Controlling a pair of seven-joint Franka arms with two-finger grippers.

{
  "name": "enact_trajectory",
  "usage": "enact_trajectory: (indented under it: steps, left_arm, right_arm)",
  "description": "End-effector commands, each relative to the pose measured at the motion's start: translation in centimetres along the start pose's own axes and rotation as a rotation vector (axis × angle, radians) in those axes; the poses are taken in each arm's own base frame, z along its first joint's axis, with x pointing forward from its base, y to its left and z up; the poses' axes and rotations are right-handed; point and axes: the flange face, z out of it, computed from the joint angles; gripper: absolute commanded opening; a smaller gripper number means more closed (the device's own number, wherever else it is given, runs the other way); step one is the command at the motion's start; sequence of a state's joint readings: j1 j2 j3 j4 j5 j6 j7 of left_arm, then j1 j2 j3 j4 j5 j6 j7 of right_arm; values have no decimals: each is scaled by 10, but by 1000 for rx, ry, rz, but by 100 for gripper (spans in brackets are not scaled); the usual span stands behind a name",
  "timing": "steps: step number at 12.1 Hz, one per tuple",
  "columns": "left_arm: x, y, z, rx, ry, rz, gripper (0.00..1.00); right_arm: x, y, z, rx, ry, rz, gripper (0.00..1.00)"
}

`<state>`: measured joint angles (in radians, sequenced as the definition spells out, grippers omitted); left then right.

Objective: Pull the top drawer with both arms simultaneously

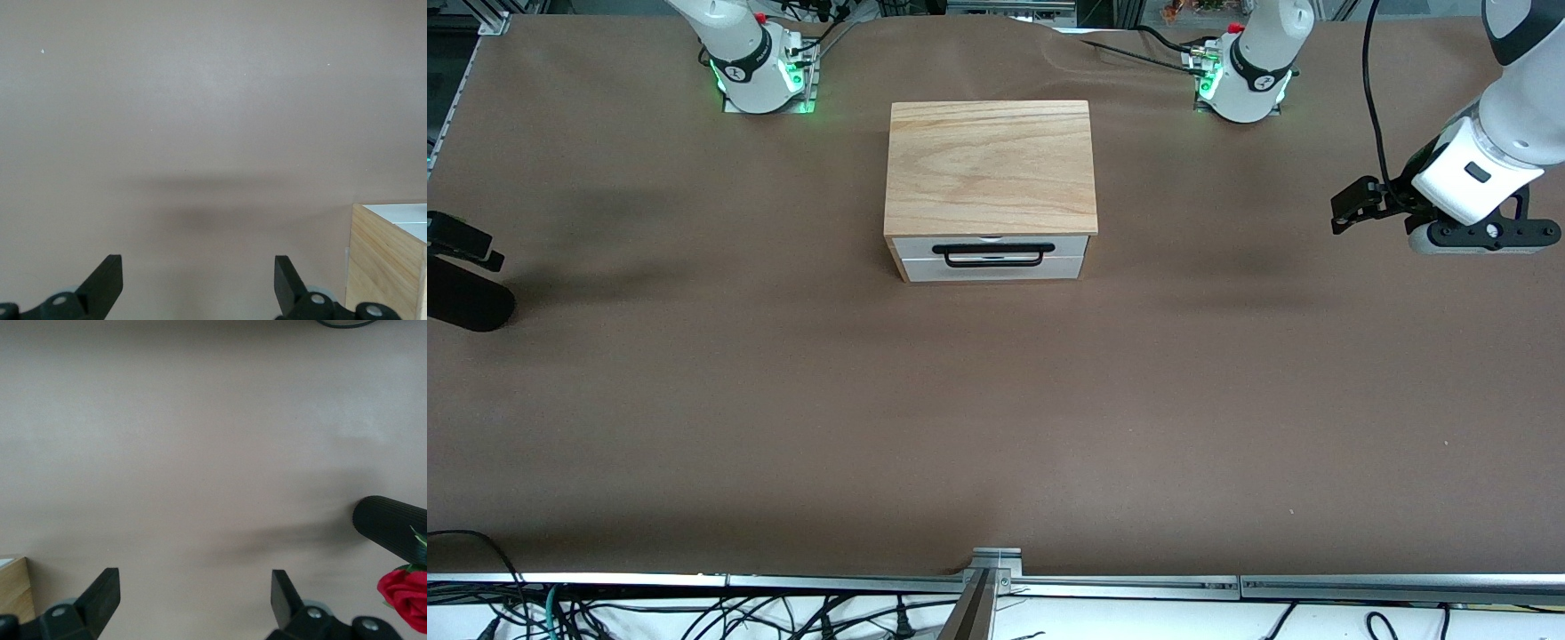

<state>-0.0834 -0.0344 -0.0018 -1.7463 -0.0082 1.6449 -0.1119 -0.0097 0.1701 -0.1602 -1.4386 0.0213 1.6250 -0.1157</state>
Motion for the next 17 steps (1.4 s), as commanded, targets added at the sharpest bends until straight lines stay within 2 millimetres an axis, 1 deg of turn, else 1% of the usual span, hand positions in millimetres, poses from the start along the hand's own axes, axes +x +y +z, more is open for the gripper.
enact_trajectory:
  steps: [1, 11, 12, 13, 14, 15, 16, 17]
  left_arm:
    - [-6, 0, -3, 2, 3, 2, 100]
    - [-5, 1, 4, 2, -14, 20, 100]
    - [-5, 3, 4, 2, -13, 25, 100]
    - [-3, 4, 7, 3, -19, 25, 100]
    - [-1, 5, 12, 4, -28, 25, 100]
    - [2, 6, 17, 5, -34, 28, 100]
    - [7, 7, 23, 3, -34, 28, 100]
    - [13, 8, 29, -5, -21, 13, 100]
  right_arm:
    - [-3, 1, -3, -11, 2, -12, 100]
    - [-3, 0, -2, -11, 0, -12, 100]
    - [1, -2, 7, -8, -14, -12, 100]
    - [8, -8, 25, -5, -45, -19, 100]
    - [10, -15, 36, 1, -67, -22, 100]
    - [11, -35, 45, 16, -95, -45, 100]
    - [14, -48, 59, 86, -117, -46, 100]
    - [19, -61, 73, 199, -137, -35, 100]
